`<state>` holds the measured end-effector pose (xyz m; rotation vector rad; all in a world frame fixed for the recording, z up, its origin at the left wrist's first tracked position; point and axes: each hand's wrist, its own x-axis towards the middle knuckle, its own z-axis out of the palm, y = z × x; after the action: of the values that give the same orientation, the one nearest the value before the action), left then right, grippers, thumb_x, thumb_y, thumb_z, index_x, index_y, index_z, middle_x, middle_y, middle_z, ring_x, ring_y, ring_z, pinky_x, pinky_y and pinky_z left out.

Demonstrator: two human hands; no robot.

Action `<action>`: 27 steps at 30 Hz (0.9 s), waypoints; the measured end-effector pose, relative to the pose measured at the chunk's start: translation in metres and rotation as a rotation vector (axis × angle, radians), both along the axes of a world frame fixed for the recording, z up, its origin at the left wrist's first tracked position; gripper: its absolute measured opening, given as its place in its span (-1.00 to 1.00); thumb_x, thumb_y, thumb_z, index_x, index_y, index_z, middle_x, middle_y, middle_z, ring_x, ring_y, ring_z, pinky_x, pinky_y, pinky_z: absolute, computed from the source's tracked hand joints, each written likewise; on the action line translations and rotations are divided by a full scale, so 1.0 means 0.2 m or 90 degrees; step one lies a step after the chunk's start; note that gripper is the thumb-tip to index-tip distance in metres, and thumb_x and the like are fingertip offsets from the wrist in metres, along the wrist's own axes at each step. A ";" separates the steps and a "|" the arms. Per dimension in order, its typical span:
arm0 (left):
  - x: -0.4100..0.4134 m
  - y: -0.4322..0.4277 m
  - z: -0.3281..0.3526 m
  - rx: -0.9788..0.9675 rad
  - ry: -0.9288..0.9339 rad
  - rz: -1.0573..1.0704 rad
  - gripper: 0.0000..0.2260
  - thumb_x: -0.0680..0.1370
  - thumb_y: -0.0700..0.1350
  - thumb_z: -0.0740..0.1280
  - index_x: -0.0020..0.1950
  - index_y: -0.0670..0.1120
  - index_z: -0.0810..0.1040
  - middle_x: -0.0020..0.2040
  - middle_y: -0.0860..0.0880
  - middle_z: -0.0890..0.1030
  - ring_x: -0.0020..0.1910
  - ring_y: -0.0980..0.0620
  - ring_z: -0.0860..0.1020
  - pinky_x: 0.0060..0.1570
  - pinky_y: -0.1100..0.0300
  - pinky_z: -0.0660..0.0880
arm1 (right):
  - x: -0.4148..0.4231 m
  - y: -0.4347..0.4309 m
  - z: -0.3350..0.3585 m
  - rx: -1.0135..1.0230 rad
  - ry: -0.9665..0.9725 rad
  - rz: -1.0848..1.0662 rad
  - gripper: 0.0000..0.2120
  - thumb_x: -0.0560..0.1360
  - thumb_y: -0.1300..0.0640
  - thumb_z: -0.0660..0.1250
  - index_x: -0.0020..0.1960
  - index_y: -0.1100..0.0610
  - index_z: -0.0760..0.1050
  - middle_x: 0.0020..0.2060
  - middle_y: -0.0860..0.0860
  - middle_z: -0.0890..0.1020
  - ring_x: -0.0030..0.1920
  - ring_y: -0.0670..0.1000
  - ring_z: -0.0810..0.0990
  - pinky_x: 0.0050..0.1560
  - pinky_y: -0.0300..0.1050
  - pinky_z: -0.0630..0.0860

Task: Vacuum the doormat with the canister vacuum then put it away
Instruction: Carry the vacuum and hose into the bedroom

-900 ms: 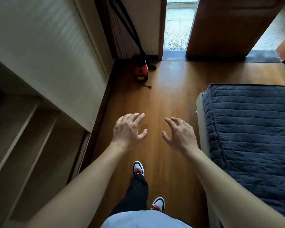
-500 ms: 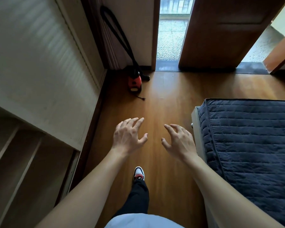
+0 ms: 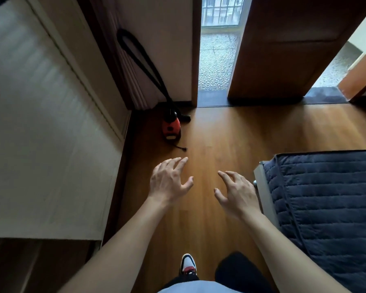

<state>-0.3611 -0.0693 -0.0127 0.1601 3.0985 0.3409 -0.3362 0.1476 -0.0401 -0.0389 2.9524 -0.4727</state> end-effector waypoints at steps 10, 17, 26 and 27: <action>-0.63 0.09 -0.10 0.002 -0.018 -0.008 -0.42 0.55 0.29 0.13 0.55 0.15 0.21 0.50 0.06 0.36 0.49 0.04 0.30 0.44 0.01 0.28 | -0.63 0.09 -0.09 -0.012 -0.026 -0.006 -0.35 0.51 -0.28 0.10 0.55 -0.08 0.29 0.46 0.00 0.44 0.47 0.05 0.38 0.46 0.13 0.32; -1.27 0.27 -0.09 -0.020 -0.005 0.011 -0.42 0.55 0.28 0.14 0.54 0.13 0.24 0.48 0.06 0.38 0.47 0.04 0.32 0.45 0.01 0.29 | -1.36 0.30 -0.12 -0.033 0.000 -0.003 -0.42 0.55 -0.24 0.23 0.53 -0.08 0.32 0.44 0.00 0.47 0.43 0.06 0.43 0.41 0.13 0.39; -2.00 0.56 -0.03 -0.031 0.001 0.044 -0.42 0.54 0.27 0.17 0.53 0.12 0.28 0.45 0.07 0.41 0.44 0.05 0.35 0.44 0.02 0.29 | -2.25 0.62 0.02 -0.032 0.048 0.036 -0.43 0.56 -0.19 0.26 0.52 -0.04 0.34 0.41 0.02 0.48 0.41 0.06 0.44 0.40 0.13 0.41; -2.04 0.58 -0.03 -0.031 -0.001 0.049 -0.42 0.54 0.27 0.17 0.53 0.12 0.28 0.46 0.07 0.41 0.45 0.04 0.34 0.44 0.02 0.29 | -2.31 0.64 0.02 -0.029 0.048 0.040 -0.43 0.56 -0.19 0.26 0.52 -0.04 0.35 0.41 0.02 0.48 0.41 0.06 0.44 0.40 0.13 0.41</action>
<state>-0.7699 0.0463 -0.0188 0.0408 3.1142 0.2671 -0.7990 0.2758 -0.0357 -0.1572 3.0028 -0.5406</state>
